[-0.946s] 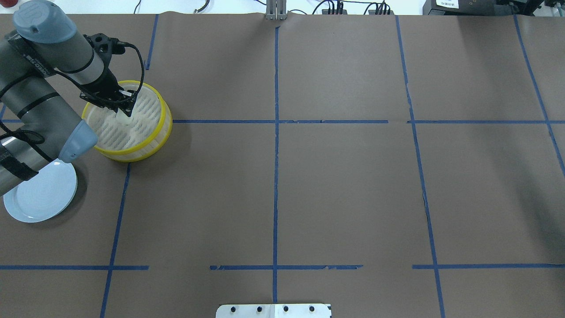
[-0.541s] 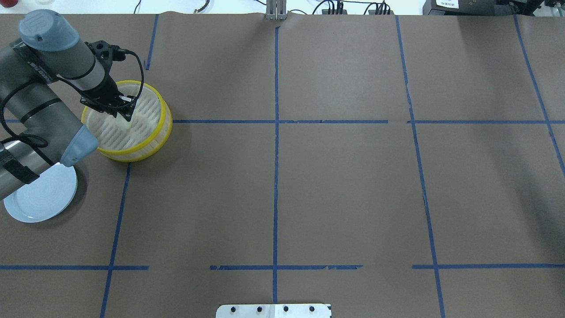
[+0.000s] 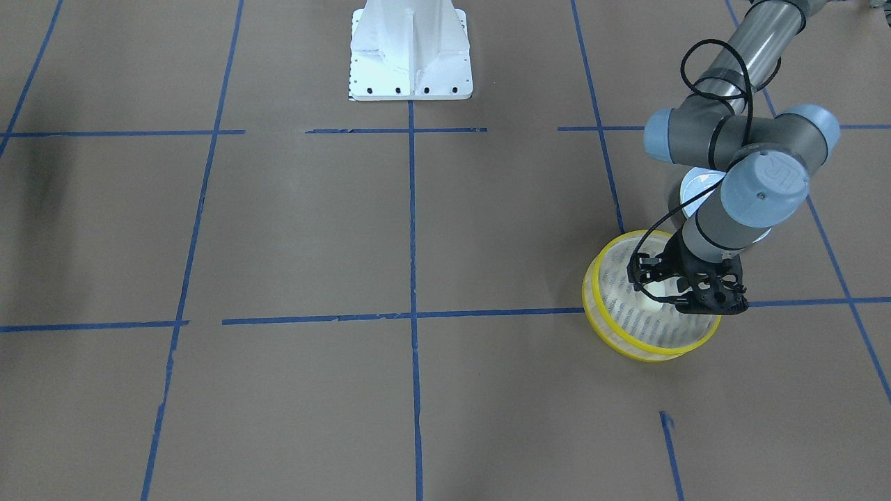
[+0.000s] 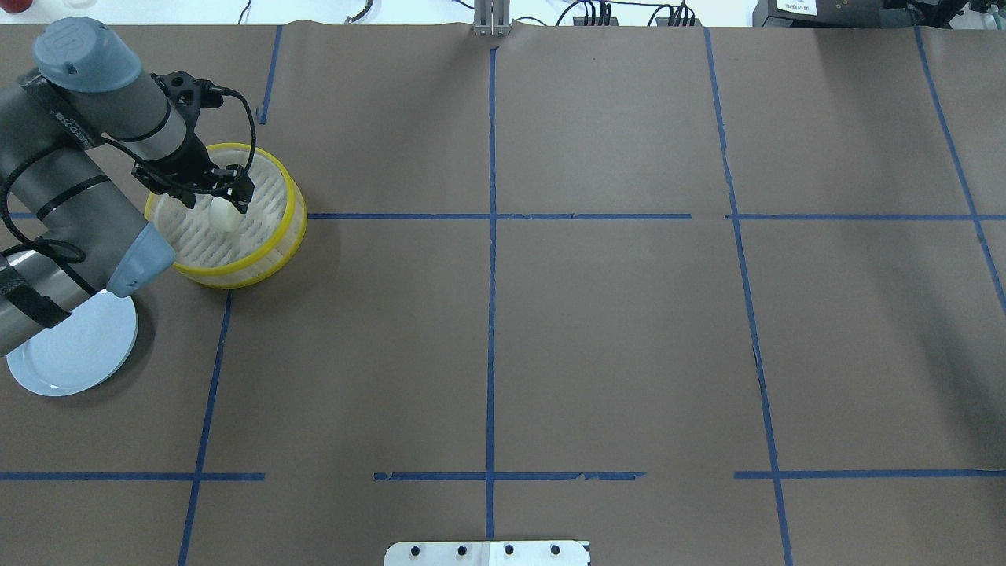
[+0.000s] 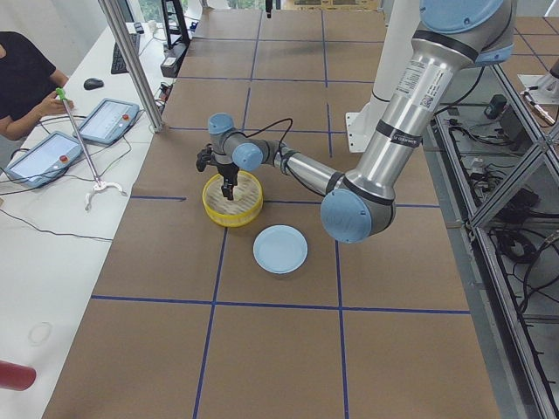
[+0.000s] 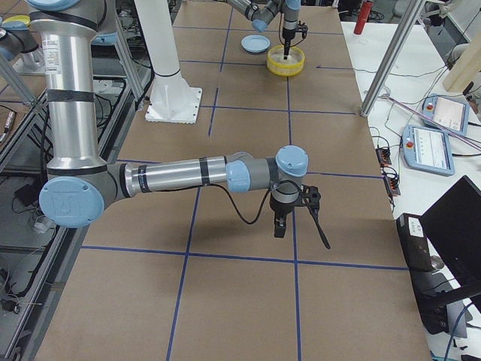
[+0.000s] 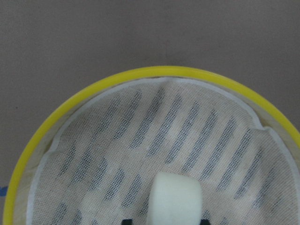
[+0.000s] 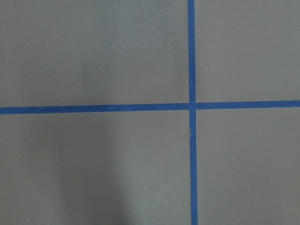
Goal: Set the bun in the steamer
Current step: 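Lower the bun into the steamer and open the left gripper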
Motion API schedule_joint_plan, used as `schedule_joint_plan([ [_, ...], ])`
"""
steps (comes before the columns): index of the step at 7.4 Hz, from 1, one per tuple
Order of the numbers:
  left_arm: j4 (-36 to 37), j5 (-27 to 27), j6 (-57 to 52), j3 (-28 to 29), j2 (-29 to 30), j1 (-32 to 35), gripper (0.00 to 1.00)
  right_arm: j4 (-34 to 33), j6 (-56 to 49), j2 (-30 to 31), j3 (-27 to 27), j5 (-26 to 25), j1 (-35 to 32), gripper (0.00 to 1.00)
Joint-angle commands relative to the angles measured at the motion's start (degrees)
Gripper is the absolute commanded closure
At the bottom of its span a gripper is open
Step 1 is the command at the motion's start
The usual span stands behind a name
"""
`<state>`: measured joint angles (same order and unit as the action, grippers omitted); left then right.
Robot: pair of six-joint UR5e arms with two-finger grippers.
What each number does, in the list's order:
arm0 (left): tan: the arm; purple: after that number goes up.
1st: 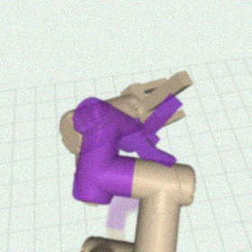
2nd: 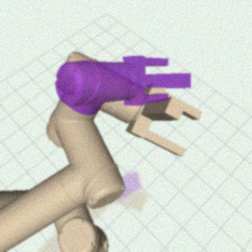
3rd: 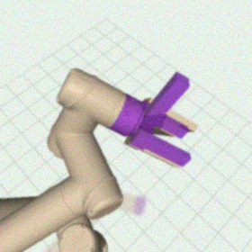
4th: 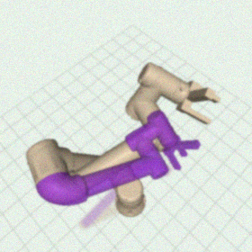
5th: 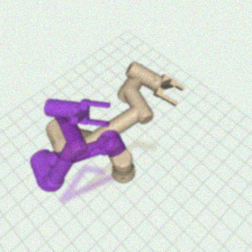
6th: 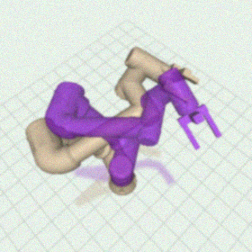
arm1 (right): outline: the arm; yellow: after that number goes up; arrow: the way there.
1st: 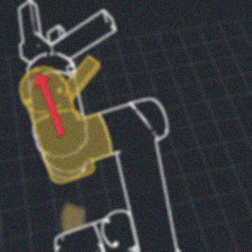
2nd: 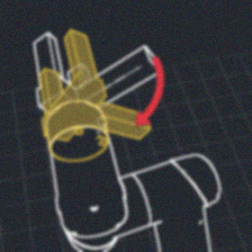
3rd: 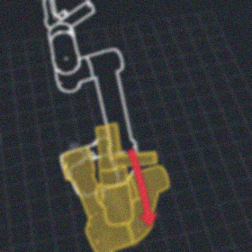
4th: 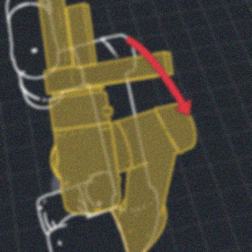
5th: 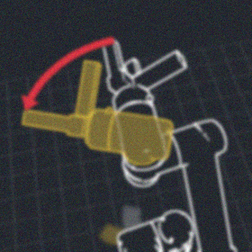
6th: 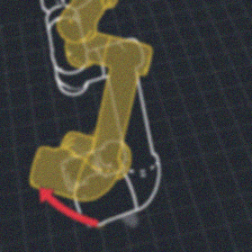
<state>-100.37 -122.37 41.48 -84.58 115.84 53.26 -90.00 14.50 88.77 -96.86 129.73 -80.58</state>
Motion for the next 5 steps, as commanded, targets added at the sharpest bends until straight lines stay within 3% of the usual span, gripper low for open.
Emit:
schedule_joint_plan([
  [1, 0.0, 0.0, 0.0, -0.4, 0.0, 0.1, 0.0, 0.0, 0.0, 0.0, 0.0, 0.0, 0.0, 0.0],
  [3, 0.5, 0.0, -0.3, -7.7, -0.7, 2.1, 0.0, 0.0, 0.0, 0.0, 0.0, 0.0, 0.0, 0.0],
  [5, 0.5, 0.0, -0.3, -20.2, -8.2, 3.8, 0.0, 0.0, 0.0, 0.0, 0.0, 0.0, 0.0, 0.0],
])
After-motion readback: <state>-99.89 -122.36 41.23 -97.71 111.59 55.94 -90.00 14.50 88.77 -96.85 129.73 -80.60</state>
